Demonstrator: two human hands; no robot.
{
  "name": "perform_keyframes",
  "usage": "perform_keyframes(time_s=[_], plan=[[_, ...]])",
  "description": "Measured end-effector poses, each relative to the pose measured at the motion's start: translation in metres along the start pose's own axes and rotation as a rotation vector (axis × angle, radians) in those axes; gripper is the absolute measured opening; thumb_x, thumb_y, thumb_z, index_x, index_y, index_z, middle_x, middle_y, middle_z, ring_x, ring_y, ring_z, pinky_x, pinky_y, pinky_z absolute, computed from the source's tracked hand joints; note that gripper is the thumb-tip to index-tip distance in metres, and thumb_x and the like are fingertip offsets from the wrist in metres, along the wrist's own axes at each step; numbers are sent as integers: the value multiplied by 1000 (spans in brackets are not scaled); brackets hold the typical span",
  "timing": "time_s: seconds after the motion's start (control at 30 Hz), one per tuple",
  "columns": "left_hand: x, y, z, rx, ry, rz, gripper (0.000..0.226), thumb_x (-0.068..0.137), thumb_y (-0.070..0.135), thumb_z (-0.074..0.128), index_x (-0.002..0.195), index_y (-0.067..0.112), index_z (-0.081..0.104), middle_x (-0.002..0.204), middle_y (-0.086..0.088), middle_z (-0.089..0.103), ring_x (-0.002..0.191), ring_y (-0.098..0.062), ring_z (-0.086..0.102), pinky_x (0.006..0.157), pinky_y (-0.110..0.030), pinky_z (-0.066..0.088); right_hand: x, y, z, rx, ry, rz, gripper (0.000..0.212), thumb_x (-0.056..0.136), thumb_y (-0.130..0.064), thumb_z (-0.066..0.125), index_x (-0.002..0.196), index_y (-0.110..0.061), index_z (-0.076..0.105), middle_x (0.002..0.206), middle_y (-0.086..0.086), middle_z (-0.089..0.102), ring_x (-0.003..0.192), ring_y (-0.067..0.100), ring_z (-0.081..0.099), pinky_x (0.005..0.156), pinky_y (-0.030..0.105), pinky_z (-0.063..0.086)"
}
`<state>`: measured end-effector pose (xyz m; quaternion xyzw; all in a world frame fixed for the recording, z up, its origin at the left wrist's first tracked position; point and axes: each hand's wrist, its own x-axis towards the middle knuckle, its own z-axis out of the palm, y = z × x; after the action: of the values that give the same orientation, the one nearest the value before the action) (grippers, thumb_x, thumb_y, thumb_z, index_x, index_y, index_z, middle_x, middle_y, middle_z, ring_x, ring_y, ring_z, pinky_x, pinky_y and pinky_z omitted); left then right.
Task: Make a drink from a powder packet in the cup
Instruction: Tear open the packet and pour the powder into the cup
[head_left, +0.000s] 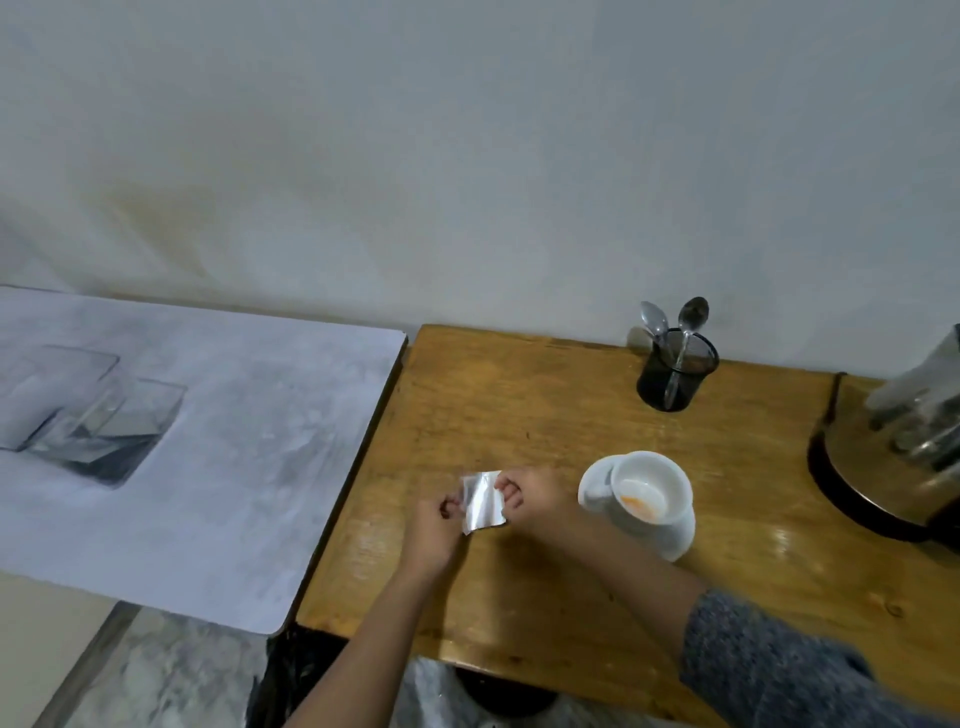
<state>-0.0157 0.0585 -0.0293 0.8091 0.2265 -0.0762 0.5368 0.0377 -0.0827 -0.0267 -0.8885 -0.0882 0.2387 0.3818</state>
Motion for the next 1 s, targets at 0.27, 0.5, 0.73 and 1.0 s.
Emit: perform_keyframes(time_s=[0.27, 0.5, 0.73, 1.0], plan=[[-16, -22, 12, 143, 76, -10, 16, 84, 1, 50, 76, 10, 60, 72, -1, 58, 70, -16, 52, 58, -22, 40, -7, 20, 21, -289, -88, -184, 28, 80, 3, 48, 104, -1, 61, 111, 17, 61, 85, 19, 49, 67, 23, 38], [-21, -26, 19, 248, 122, 72, 18, 83, 3, 52, 100, 8, 57, 98, -4, 51, 81, -13, 50, 66, -21, 38, -12, 27, 30, -323, -98, -209, 23, 85, -6, 52, 108, -4, 56, 125, 14, 48, 91, 21, 46, 71, 25, 38], [-25, -26, 26, 538, 73, 151, 28, 83, 0, 44, 110, 5, 52, 115, -10, 45, 105, -27, 47, 80, -29, 44, -39, 19, 10, -335, -136, -206, 45, 89, -6, 49, 133, -8, 48, 144, 12, 37, 126, 29, 45, 95, 28, 39], [-14, 6, 49, 811, 92, 131, 29, 85, 8, 51, 113, 5, 51, 125, -15, 47, 116, -29, 44, 92, -34, 43, -85, 33, -69, -11, 180, -214, 33, 85, -7, 51, 116, -10, 60, 107, -3, 57, 98, 12, 54, 87, 29, 46]])
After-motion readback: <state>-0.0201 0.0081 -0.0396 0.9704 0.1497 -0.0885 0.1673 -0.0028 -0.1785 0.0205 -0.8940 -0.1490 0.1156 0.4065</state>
